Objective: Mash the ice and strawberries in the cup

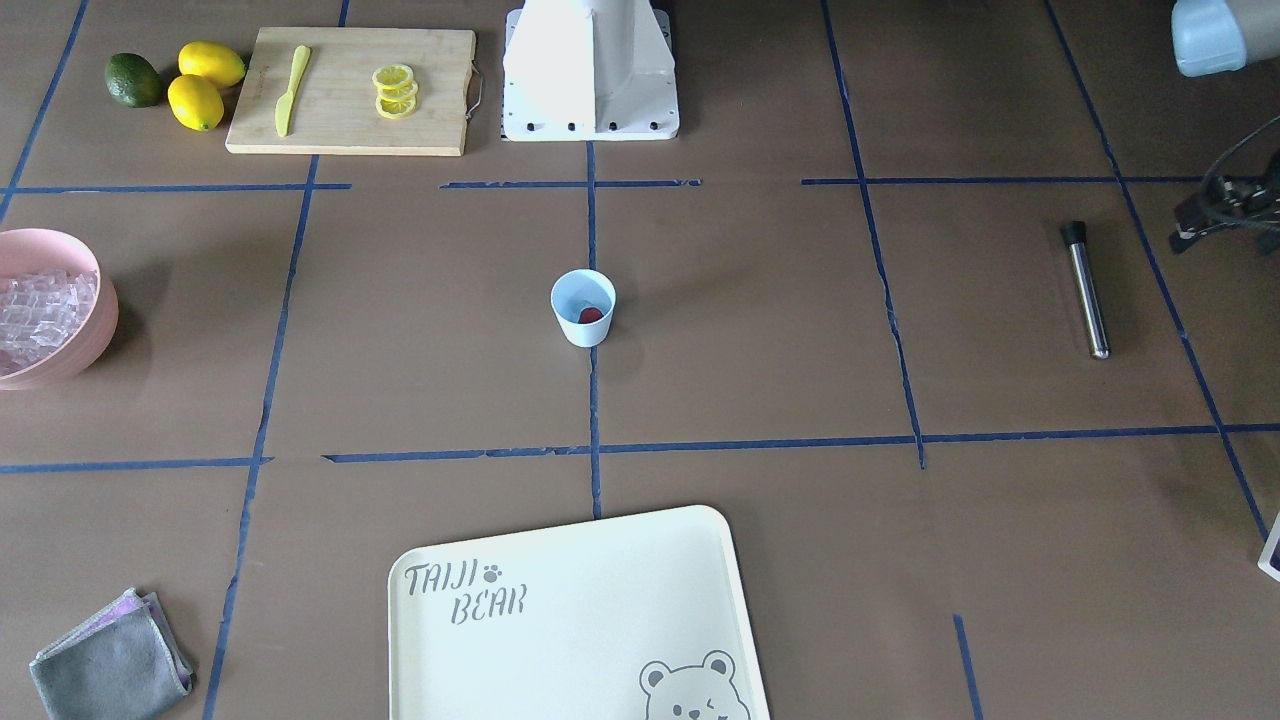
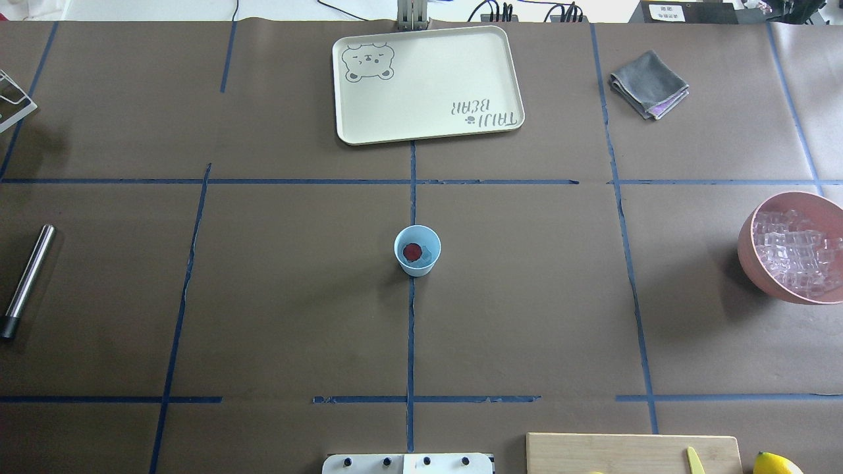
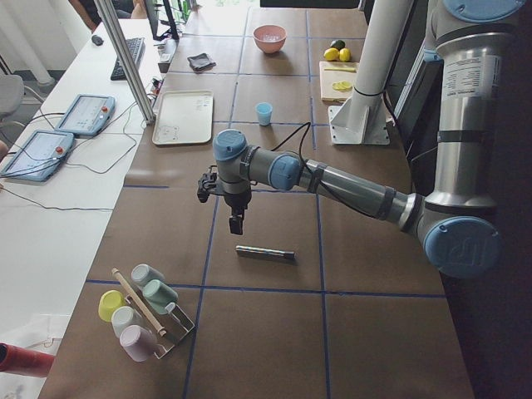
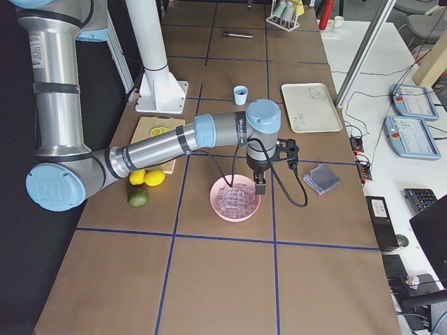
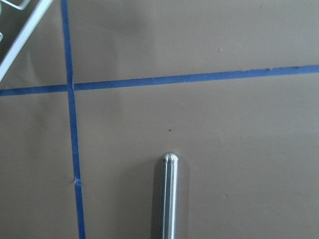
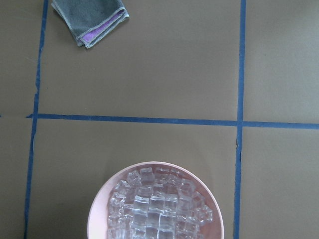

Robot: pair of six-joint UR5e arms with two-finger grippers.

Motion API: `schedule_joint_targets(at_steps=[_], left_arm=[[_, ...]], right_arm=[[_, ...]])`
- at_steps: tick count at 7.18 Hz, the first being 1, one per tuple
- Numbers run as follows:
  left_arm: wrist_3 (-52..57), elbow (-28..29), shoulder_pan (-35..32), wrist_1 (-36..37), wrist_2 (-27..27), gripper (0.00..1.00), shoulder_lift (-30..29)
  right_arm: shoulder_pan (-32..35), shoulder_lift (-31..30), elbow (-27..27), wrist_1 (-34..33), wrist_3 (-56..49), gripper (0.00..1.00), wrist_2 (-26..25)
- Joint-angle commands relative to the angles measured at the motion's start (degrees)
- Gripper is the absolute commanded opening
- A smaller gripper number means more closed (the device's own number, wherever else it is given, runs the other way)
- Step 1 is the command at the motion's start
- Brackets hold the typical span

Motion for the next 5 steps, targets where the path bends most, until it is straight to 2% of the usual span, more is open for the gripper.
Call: schedule_joint_targets(at_steps=[1,2,5], left_arm=[[5.6,0.2,-3.3,3.9,-3.0,1.00,0.9],[5.7,1.3,-3.2,3.4,-3.3,1.00,1.6],[5.2,-1.9,-3.4,3.0,-5.4,1.00,4.0]], right_arm=[[3.8,2.9,-1.7,-11.0,-10.6,1.00,-0.7],[4.0,2.3,-1.7,-11.1,-11.6,1.00,-0.7],[4.1,3.7,-1.8,-11.4,-10.8,1.00,-0.6]])
